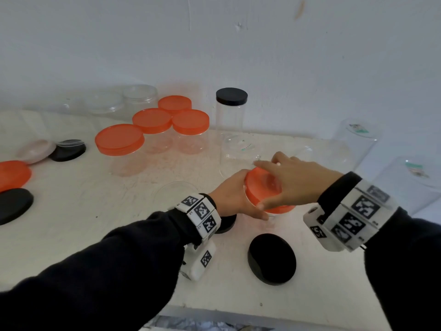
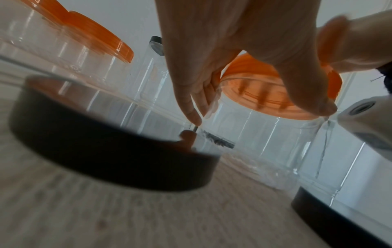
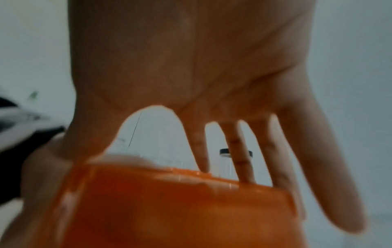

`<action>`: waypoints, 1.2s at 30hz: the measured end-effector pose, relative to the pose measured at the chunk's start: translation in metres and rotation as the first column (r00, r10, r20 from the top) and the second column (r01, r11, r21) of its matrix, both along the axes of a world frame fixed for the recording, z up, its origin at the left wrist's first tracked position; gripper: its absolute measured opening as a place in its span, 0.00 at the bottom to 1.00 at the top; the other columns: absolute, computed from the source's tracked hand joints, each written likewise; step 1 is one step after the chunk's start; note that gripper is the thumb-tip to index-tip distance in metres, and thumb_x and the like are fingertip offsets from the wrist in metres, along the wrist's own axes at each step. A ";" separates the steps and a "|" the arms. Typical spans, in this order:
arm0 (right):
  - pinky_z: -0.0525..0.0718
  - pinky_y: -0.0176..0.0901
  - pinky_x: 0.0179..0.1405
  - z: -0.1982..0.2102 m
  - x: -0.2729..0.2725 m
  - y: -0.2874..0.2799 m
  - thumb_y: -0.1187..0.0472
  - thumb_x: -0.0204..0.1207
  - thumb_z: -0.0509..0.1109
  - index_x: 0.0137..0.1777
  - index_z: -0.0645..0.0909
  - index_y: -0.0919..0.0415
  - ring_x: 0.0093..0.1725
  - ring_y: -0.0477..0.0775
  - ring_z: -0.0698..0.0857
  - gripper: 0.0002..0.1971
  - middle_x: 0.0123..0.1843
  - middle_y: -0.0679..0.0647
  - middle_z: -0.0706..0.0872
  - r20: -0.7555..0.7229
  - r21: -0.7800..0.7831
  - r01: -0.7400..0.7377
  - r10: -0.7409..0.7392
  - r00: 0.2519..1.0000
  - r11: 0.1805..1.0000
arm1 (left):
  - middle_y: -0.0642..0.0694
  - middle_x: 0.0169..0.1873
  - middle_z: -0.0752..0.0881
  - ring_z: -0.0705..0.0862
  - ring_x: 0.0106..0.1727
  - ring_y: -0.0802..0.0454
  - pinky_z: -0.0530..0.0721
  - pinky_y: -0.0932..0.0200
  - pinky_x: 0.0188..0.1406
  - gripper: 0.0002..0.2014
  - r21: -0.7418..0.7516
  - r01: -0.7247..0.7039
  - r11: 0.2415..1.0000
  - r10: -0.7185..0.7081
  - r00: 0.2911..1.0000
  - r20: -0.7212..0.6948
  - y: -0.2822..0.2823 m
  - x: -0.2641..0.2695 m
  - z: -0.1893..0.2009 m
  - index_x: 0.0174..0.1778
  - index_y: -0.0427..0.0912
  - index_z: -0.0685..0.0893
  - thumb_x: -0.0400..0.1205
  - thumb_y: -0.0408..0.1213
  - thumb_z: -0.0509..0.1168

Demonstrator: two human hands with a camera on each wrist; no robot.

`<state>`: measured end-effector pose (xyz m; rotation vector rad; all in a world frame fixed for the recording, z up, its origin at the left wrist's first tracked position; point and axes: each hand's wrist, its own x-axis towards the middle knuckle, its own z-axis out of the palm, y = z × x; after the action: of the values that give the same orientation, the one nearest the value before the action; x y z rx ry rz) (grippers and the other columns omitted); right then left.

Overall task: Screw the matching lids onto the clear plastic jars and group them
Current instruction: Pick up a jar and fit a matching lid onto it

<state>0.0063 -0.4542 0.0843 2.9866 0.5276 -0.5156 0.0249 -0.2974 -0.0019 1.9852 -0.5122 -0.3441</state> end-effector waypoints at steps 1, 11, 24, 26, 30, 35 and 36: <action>0.74 0.51 0.66 0.004 0.000 -0.002 0.31 0.61 0.73 0.78 0.49 0.34 0.72 0.53 0.64 0.49 0.78 0.45 0.56 -0.097 0.057 -0.033 0.039 0.995 0.998 | 0.56 0.58 0.77 0.77 0.59 0.60 0.77 0.70 0.55 0.46 -0.006 0.001 1.000 -0.001 1.000 0.002 0.000 0.001 0.000 0.71 0.46 0.67 0.59 0.35 0.84; 0.76 0.46 0.47 -0.003 -0.001 0.009 0.21 0.61 0.58 0.77 0.60 0.43 0.49 0.55 0.75 0.46 0.62 0.52 0.72 0.140 -0.125 0.024 -0.006 0.990 0.992 | 0.58 0.57 0.76 0.77 0.58 0.60 0.76 0.72 0.54 0.47 -0.015 0.009 1.000 -0.009 0.999 -0.036 0.003 0.002 -0.002 0.72 0.44 0.66 0.59 0.35 0.84; 0.76 0.48 0.50 -0.001 0.000 0.012 0.21 0.60 0.60 0.78 0.57 0.46 0.57 0.57 0.77 0.49 0.68 0.54 0.69 0.105 -0.113 0.065 -0.053 0.993 0.991 | 0.59 0.55 0.75 0.76 0.59 0.61 0.74 0.76 0.49 0.46 -0.018 0.025 1.000 -0.026 0.998 -0.050 0.002 -0.001 0.003 0.73 0.44 0.64 0.62 0.33 0.82; 0.75 0.51 0.61 0.002 0.001 0.005 0.27 0.62 0.67 0.80 0.49 0.40 0.68 0.57 0.70 0.50 0.76 0.49 0.59 -0.030 -0.065 0.020 -0.022 0.999 0.998 | 0.61 0.53 0.76 0.78 0.59 0.66 0.75 0.76 0.49 0.40 -0.046 0.031 0.998 -0.033 0.999 -0.039 0.002 -0.002 0.004 0.67 0.51 0.69 0.62 0.30 0.82; 0.76 0.52 0.65 0.010 0.004 -0.001 0.43 0.61 0.79 0.77 0.49 0.30 0.67 0.53 0.68 0.50 0.75 0.43 0.57 -0.172 0.018 -0.071 0.073 0.982 0.997 | 0.66 0.52 0.75 0.76 0.55 0.76 0.77 0.74 0.57 0.38 -0.079 0.048 0.996 -0.050 0.999 -0.022 0.001 -0.003 0.004 0.58 0.59 0.69 0.62 0.27 0.81; 0.74 0.45 0.47 0.005 0.000 0.011 0.23 0.58 0.66 0.76 0.62 0.47 0.50 0.53 0.74 0.48 0.62 0.52 0.72 0.072 -0.111 0.045 -0.038 0.997 0.993 | 0.64 0.54 0.74 0.76 0.56 0.66 0.76 0.71 0.53 0.46 -0.056 0.039 0.998 -0.042 0.998 -0.048 0.003 -0.001 0.002 0.72 0.45 0.65 0.61 0.32 0.82; 0.74 0.45 0.48 0.004 0.001 0.011 0.23 0.58 0.65 0.78 0.59 0.48 0.53 0.55 0.76 0.50 0.65 0.53 0.72 0.070 -0.126 0.053 -0.044 0.997 0.991 | 0.65 0.53 0.74 0.76 0.54 0.67 0.76 0.73 0.50 0.45 -0.058 0.039 0.998 -0.043 0.998 -0.054 0.003 -0.001 0.002 0.71 0.45 0.65 0.61 0.31 0.82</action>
<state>0.0069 -0.4431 0.0887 2.8886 0.4014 -0.4340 0.0243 -0.2941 -0.0003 1.9067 -0.5230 -0.4040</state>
